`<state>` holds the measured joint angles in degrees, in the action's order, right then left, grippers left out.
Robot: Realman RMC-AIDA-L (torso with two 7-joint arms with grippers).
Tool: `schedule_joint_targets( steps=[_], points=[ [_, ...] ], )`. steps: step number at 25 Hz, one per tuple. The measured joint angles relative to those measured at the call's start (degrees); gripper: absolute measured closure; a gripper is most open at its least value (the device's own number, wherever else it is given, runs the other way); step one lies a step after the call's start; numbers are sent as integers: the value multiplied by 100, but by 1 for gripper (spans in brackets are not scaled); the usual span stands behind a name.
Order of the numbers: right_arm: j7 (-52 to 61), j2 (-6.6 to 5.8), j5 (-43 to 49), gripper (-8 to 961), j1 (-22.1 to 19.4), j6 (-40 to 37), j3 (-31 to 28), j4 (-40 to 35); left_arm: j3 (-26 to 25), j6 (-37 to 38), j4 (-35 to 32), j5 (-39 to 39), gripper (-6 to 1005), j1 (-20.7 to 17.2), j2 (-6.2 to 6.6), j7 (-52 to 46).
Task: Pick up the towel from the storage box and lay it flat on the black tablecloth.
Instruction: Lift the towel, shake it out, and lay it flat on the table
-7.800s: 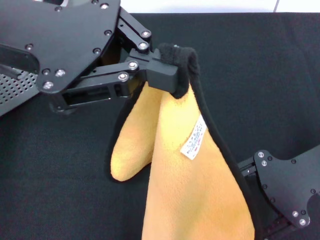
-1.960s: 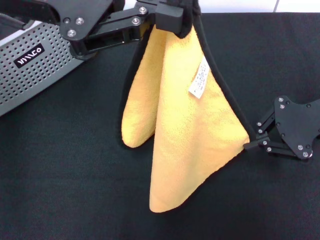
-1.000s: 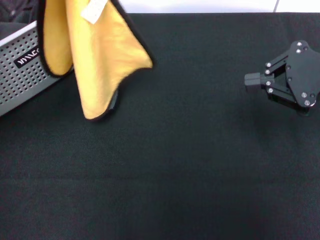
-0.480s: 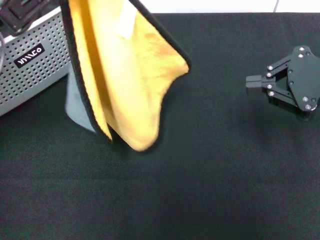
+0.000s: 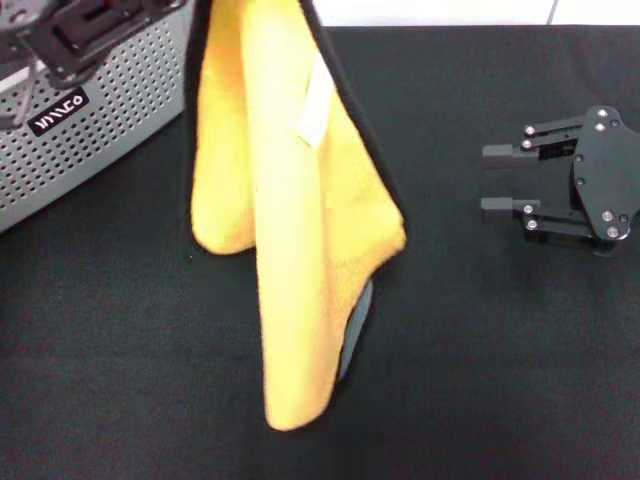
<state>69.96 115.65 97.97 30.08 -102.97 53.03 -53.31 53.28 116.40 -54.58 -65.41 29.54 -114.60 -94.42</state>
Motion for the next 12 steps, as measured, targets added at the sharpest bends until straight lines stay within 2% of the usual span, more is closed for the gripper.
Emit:
schedule_joint_targets(
  steps=[5, 12],
  points=[
    [-4, 4, -5, 553, 174, -34, 75, 158, 53, 2, -154, 23, 993, 51, 7, -24],
    [-90, 6, 12, 558, 466, 9, 352, 478, 135, 0, -211, 36, 993, 193, 23, -27]
  ],
)
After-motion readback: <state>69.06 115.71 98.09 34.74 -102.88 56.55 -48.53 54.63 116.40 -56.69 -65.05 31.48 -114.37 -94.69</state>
